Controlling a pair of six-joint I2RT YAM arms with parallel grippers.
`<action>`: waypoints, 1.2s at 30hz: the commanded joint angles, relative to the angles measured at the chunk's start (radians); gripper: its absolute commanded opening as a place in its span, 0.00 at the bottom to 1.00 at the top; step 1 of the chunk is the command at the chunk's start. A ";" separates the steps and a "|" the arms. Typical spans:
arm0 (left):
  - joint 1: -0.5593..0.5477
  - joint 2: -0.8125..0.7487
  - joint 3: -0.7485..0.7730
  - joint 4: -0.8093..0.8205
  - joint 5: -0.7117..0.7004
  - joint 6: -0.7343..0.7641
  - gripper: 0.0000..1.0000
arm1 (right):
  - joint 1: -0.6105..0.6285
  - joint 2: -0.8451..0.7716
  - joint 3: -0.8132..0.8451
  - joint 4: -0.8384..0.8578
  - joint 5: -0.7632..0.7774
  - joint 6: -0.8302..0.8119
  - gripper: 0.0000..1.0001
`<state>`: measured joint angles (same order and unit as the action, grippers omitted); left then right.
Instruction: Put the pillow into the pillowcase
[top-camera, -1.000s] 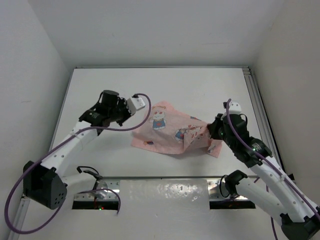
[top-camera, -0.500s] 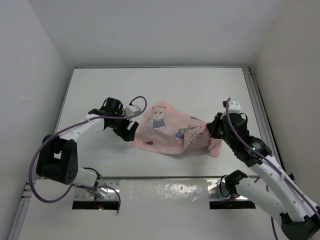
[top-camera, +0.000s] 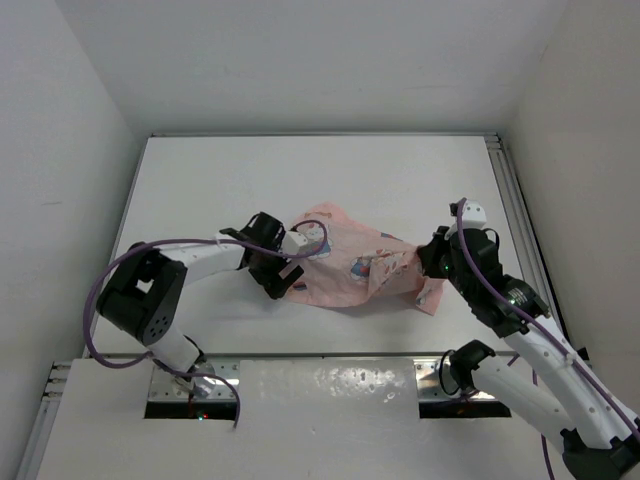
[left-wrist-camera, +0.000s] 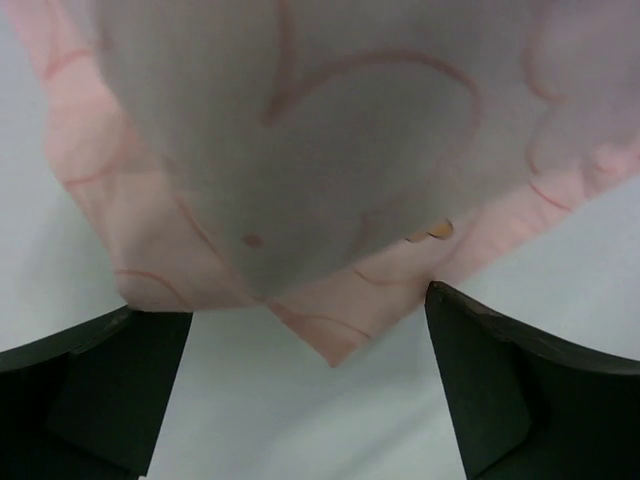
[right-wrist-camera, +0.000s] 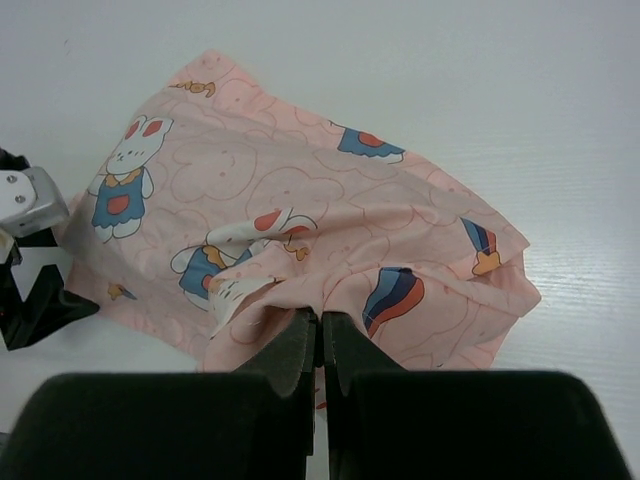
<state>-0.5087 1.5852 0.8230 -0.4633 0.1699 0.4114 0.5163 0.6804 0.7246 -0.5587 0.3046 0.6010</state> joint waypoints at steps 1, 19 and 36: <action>-0.013 0.033 0.005 0.112 -0.052 -0.054 1.00 | -0.006 -0.010 0.027 0.020 0.028 -0.014 0.00; 0.021 0.063 0.074 -0.024 0.179 0.018 0.00 | -0.006 -0.028 0.009 0.020 0.085 -0.029 0.00; 0.338 -0.264 0.872 -0.584 0.407 0.175 0.00 | -0.009 0.071 0.501 -0.058 0.133 -0.188 0.00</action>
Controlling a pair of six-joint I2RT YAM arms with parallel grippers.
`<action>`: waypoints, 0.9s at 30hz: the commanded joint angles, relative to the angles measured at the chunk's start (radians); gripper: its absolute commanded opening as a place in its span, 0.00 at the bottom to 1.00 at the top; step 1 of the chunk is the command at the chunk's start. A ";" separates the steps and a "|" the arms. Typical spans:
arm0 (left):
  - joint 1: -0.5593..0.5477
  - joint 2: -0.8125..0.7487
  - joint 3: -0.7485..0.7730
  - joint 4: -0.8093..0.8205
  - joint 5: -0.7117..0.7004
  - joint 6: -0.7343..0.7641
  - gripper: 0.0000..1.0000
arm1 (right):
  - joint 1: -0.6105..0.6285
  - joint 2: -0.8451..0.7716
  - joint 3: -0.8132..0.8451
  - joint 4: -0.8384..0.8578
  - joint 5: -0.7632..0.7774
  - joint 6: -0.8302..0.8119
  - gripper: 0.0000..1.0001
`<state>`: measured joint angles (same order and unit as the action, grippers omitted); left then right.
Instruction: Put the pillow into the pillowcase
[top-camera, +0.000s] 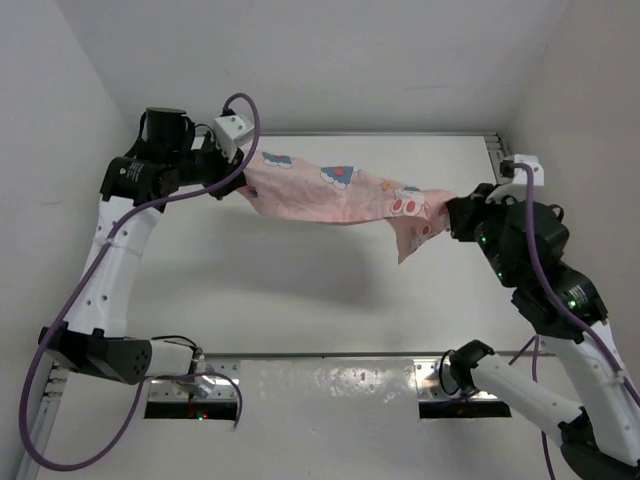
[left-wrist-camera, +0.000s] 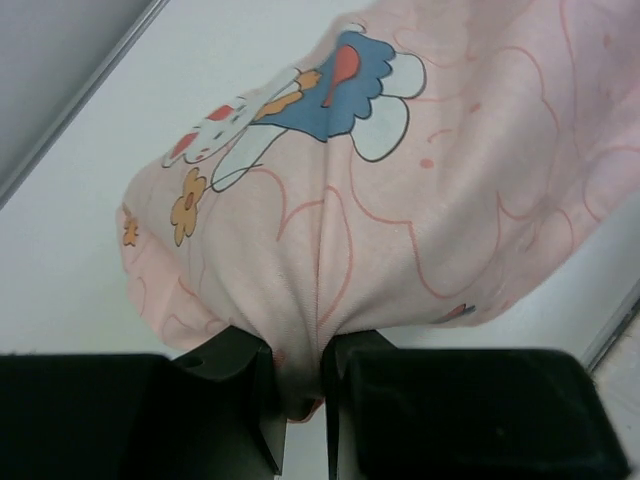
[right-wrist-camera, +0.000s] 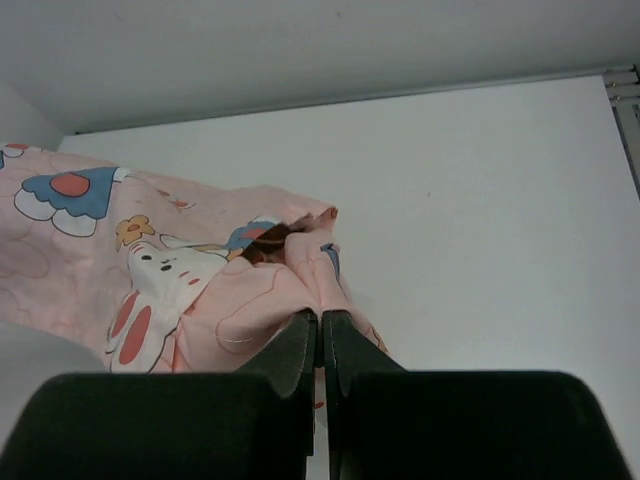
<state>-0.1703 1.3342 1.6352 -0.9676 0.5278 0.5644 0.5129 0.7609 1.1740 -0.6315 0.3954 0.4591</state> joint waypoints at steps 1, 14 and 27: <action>0.000 -0.016 0.072 -0.098 0.040 0.014 0.00 | -0.005 -0.009 0.056 0.010 0.034 -0.046 0.00; -0.040 -0.158 -0.111 -0.305 -0.005 0.092 0.00 | -0.004 -0.077 0.041 -0.105 -0.013 -0.005 0.00; -0.045 -0.135 -0.334 -0.192 -0.034 -0.015 0.00 | -0.005 0.087 -0.063 -0.178 -0.030 0.079 0.00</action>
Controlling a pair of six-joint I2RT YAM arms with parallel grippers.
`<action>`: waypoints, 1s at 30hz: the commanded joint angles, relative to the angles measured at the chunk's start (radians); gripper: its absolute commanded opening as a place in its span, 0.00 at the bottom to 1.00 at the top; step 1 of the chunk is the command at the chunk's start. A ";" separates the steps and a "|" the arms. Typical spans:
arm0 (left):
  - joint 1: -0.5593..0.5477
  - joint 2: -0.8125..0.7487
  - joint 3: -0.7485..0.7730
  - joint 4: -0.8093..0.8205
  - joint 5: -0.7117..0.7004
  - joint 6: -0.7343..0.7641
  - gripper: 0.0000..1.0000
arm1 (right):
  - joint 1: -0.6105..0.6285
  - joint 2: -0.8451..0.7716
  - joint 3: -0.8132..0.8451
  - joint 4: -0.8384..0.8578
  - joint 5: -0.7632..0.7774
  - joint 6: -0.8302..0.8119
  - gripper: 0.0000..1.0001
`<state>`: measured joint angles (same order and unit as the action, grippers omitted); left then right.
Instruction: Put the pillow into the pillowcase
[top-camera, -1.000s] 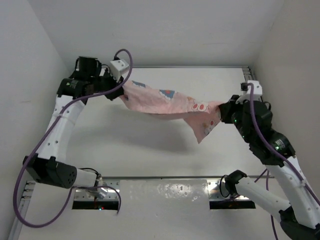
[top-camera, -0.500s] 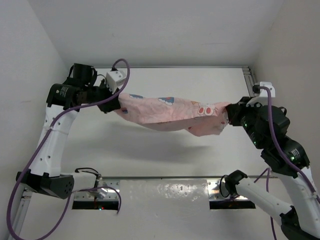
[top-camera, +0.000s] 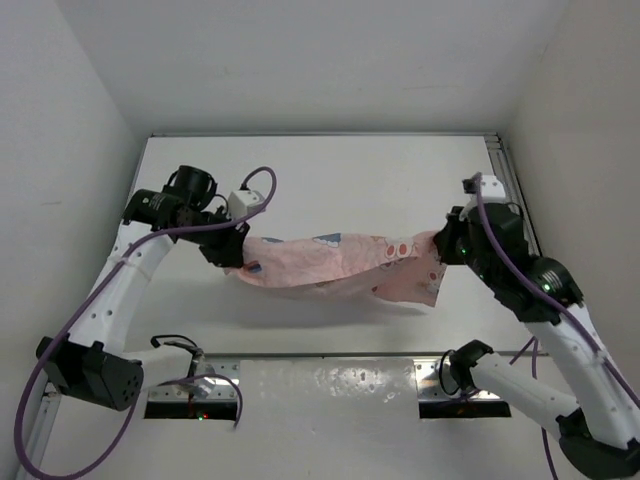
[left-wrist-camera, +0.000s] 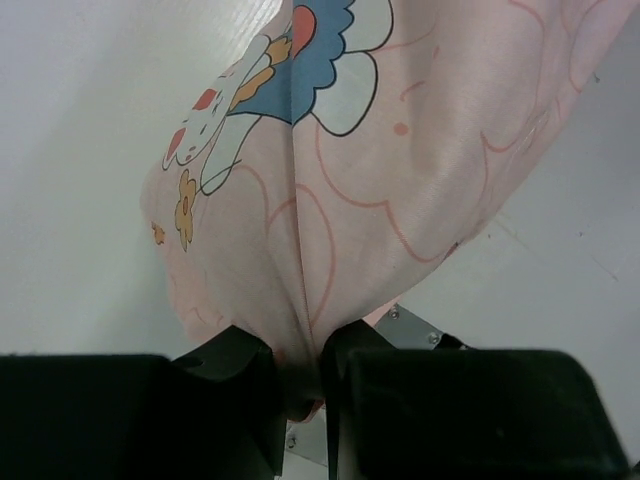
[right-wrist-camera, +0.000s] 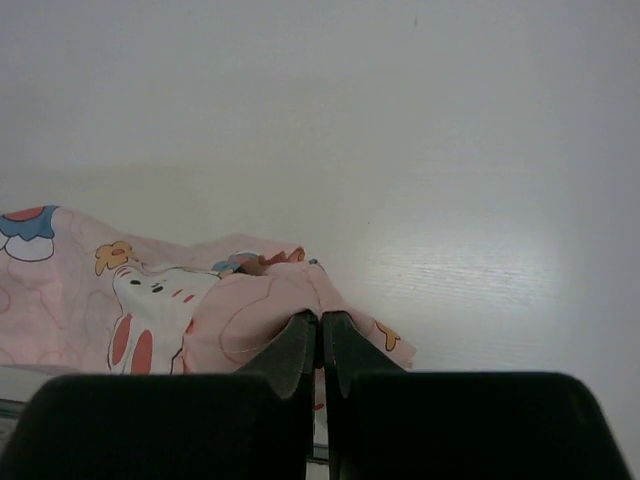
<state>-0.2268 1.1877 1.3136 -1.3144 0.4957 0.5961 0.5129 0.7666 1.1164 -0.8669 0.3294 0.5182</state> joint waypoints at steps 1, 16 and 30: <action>0.030 0.062 -0.023 0.185 0.006 -0.062 0.00 | -0.008 0.123 0.000 0.077 0.040 0.014 0.00; 0.354 1.195 0.750 0.438 0.448 -0.576 0.26 | -0.419 1.325 0.685 0.209 -0.302 0.091 0.00; 0.342 0.977 0.542 0.827 0.115 -0.383 0.99 | -0.570 1.331 0.625 0.400 -0.271 0.105 0.80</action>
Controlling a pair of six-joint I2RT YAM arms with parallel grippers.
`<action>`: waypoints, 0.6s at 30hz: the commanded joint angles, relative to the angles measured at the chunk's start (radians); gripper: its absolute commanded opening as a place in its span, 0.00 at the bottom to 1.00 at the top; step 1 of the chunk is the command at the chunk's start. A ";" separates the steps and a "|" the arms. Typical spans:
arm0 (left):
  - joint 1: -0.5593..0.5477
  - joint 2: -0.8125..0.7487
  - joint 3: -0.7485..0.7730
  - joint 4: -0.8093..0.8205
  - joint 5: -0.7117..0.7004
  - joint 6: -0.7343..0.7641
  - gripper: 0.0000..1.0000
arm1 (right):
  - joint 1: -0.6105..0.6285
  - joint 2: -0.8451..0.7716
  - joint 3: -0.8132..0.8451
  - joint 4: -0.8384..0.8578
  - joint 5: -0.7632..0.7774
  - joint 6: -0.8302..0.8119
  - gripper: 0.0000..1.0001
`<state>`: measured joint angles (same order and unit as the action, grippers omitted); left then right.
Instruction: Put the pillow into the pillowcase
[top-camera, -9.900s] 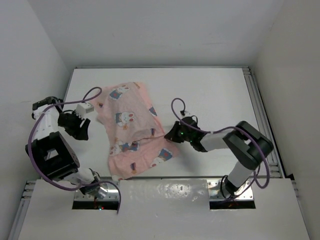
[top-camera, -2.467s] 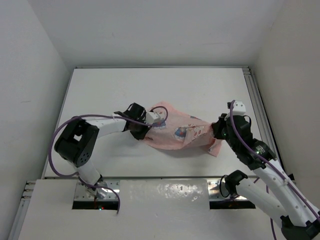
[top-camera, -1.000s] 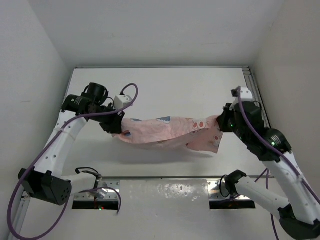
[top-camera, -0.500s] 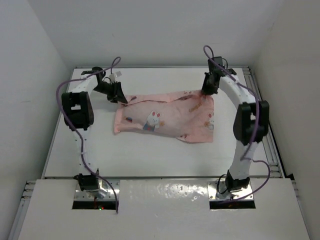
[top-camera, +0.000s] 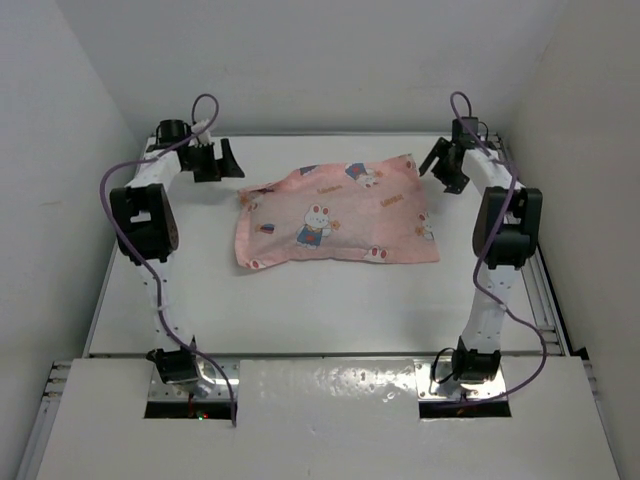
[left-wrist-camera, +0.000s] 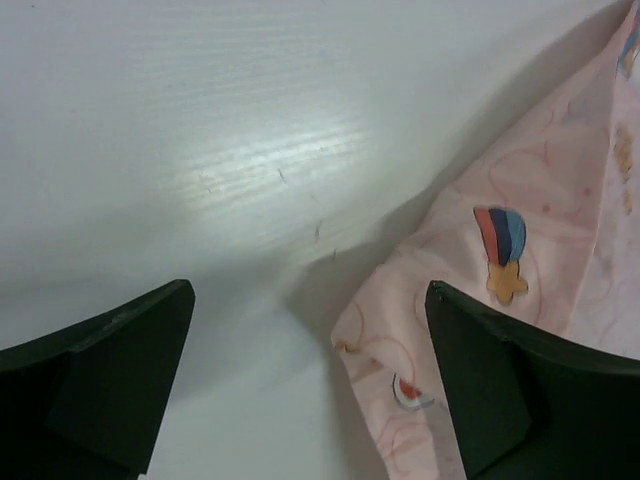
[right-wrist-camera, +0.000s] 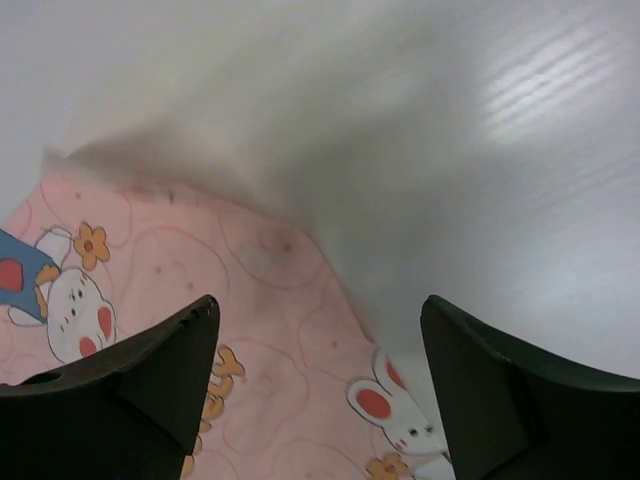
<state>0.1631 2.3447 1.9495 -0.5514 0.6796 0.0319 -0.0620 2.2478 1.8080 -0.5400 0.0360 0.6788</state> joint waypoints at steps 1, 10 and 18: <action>-0.060 -0.205 -0.127 0.086 -0.098 0.245 0.99 | 0.007 -0.172 -0.106 0.084 0.022 -0.085 0.80; -0.066 -0.303 -0.247 0.182 -0.143 0.214 0.21 | 0.037 -0.451 -0.554 0.222 0.030 -0.110 0.77; -0.200 -0.373 -0.273 -0.080 -0.045 0.493 0.00 | 0.102 -0.603 -0.850 0.363 -0.033 -0.026 0.33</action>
<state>0.0391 2.0552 1.6825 -0.5217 0.5690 0.3809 0.0055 1.7103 1.0119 -0.2829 0.0299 0.6060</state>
